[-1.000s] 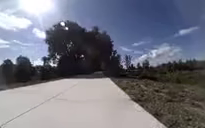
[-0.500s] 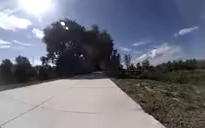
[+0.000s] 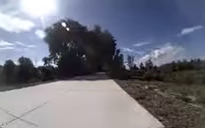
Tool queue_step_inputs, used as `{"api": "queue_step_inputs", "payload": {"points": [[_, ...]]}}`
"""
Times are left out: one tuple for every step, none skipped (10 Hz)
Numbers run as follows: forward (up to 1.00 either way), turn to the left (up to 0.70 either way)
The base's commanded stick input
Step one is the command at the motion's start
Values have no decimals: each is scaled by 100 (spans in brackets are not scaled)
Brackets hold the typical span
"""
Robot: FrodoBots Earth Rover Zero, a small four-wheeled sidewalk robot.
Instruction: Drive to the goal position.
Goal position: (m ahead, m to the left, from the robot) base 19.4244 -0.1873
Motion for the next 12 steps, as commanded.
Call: {"api": "queue_step_inputs", "payload": {"points": [[85,0],[85,0],[85,0],[85,0],[85,0],[85,0],[85,0],[85,0],[85,0],[85,0],[85,0],[85,0]]}}
